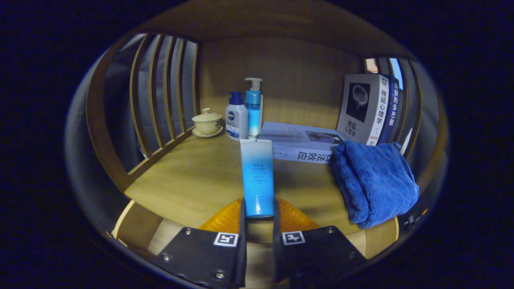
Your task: Pull open the drawer, take out the items inside it, and place them on the countertop above the cabinet.
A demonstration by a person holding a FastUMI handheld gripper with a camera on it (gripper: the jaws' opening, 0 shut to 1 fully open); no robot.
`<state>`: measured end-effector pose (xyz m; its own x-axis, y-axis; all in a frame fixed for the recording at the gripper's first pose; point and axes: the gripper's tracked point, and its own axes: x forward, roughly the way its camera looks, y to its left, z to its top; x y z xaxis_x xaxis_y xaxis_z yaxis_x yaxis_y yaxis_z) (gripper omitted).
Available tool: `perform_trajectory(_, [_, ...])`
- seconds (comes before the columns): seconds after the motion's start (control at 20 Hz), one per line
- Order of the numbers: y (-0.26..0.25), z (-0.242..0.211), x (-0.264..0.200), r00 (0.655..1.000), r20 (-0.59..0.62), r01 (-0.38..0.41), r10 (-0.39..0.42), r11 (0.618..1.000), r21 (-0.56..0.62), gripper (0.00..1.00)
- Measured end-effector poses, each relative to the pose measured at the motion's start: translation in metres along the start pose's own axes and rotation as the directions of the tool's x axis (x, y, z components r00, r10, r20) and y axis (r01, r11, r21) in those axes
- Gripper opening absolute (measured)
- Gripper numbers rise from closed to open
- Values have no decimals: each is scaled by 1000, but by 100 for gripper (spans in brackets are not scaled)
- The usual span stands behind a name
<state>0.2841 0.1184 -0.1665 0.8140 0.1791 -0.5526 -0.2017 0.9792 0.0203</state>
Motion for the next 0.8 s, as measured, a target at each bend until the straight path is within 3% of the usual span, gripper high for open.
perform_trajectory(0.4, [-6, -2, 5, 997, 71, 14, -20, 997, 80, 33])
perform_trajectory(0.6, [-21, 7, 7, 991, 109, 69, -81, 992, 108, 35])
perform_trajectory(0.8, [-25, 29, -9, 968, 230, 75, -101, 990, 120, 38])
